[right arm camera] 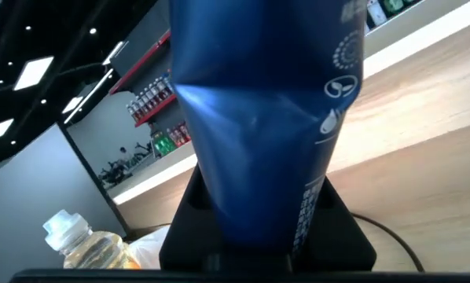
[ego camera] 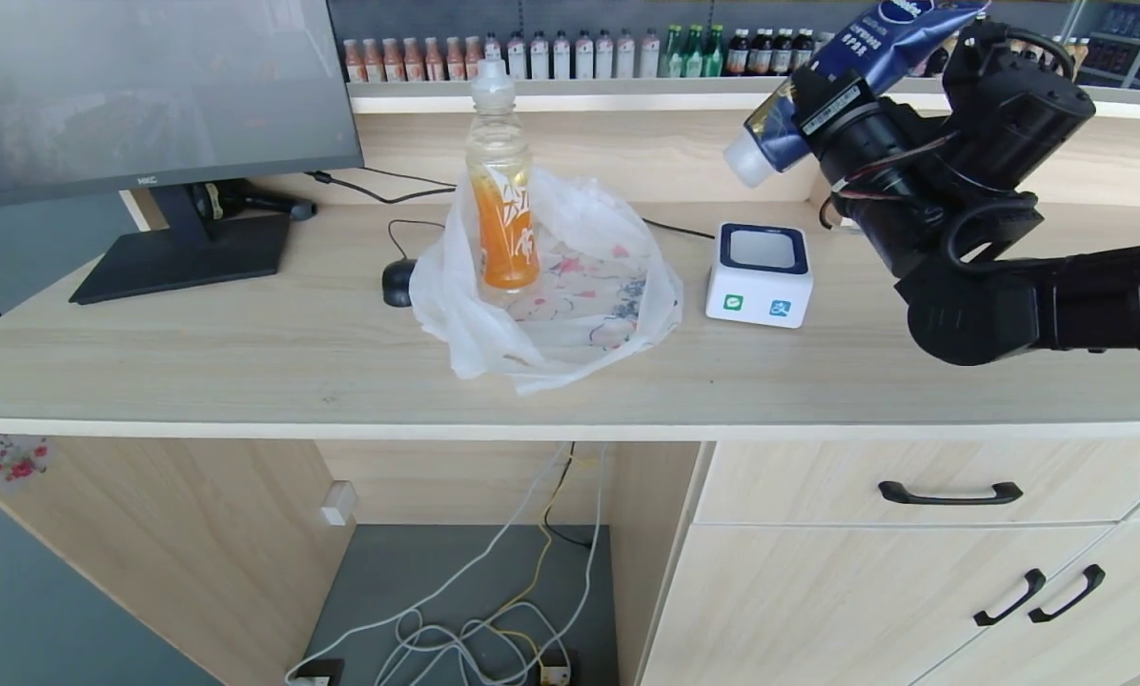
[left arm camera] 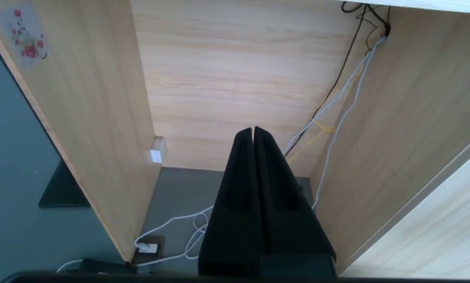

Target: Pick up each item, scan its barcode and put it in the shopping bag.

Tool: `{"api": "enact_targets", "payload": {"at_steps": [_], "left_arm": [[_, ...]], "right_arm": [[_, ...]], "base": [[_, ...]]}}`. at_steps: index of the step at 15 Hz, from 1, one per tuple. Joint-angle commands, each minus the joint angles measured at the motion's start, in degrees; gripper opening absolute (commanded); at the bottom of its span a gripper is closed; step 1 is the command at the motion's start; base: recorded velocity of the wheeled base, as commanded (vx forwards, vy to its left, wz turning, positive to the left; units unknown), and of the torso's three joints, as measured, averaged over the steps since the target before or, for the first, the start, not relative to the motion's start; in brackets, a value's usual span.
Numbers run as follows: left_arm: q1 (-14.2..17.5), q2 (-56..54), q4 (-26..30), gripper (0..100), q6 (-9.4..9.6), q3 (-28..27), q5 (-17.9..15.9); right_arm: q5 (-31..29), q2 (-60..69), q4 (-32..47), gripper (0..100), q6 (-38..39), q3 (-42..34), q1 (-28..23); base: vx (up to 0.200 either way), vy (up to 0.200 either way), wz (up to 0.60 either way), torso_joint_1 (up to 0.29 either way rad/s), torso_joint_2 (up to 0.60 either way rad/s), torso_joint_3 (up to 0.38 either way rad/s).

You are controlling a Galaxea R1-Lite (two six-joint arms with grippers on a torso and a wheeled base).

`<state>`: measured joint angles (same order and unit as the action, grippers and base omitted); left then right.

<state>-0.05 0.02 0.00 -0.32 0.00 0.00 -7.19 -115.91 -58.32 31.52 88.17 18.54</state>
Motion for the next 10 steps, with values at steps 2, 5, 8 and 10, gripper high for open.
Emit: {"api": "enact_targets", "payload": {"at_steps": [2,5,8,10], "left_arm": [[-0.04,-0.02,0.0,0,-0.03,0.0,0.0],[-0.04,-0.02,0.0,0,-0.03,0.0,0.0],[-0.04,-0.02,0.0,0,-0.03,0.0,0.0],[-0.04,-0.02,0.0,0,-0.03,0.0,0.0]], "right_arm": [[-0.01,-1.25,-0.04,0,3.02,-0.64,-0.7],[-0.01,-1.6,-0.22,0,5.13,-4.24,-1.14],[-1.51,-2.57,-1.18,0,6.18,-4.33,-1.67],[-2.04,-2.74,-1.18,0,6.97,-4.33,-1.67]], "base": [[0.0,0.0,0.0,0.0,0.0,0.0],[0.0,0.0,0.0,0.0,0.0,0.0],[0.0,0.0,0.0,0.0,0.0,0.0],[0.0,0.0,0.0,0.0,0.0,0.0]]}}
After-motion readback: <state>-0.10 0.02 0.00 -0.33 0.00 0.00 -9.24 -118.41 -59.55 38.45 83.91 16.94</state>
